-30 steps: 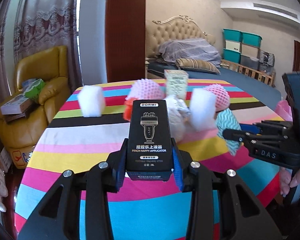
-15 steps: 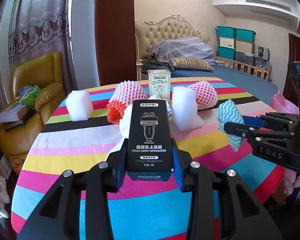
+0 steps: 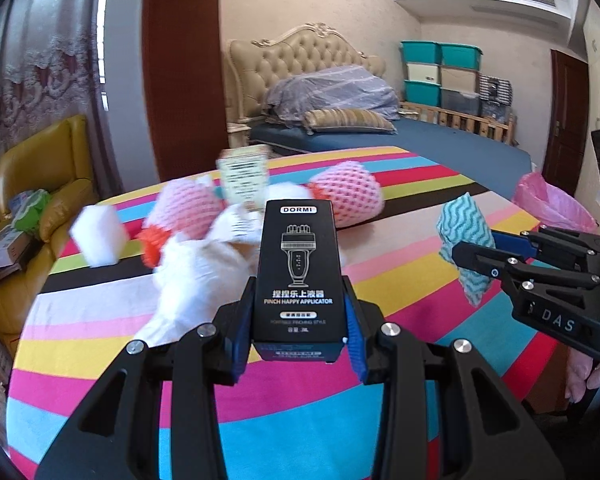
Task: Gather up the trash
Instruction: 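Carry the cloth and black box over the pink bin with both tools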
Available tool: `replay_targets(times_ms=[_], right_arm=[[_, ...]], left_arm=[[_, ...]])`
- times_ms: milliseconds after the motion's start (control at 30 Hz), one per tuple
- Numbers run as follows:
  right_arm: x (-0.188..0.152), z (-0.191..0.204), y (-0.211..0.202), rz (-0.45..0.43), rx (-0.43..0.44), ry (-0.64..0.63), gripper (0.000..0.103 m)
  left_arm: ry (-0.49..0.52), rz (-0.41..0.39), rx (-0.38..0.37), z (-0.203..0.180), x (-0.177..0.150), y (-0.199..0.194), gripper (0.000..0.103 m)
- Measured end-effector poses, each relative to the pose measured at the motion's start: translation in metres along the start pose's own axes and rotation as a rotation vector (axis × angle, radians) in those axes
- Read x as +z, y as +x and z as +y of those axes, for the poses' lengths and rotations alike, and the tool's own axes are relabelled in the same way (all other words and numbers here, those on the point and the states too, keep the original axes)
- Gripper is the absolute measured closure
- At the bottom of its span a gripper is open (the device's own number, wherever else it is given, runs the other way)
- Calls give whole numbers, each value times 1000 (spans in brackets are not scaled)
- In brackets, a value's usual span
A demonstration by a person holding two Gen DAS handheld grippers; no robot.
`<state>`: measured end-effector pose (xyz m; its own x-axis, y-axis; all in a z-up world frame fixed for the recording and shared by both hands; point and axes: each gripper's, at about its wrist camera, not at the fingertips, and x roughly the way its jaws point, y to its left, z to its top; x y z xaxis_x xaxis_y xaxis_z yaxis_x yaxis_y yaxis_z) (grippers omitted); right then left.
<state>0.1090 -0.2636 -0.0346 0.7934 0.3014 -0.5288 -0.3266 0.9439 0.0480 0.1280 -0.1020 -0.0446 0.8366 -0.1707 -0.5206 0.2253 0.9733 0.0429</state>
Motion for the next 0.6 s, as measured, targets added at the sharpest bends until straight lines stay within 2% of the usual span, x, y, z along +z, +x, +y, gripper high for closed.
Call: replay_targets(times_ms=[600], right_arm=[[-25,-113,-39,-53,-190,209,74]], left_arm=[[178,33,-206,-131,32,55,65]])
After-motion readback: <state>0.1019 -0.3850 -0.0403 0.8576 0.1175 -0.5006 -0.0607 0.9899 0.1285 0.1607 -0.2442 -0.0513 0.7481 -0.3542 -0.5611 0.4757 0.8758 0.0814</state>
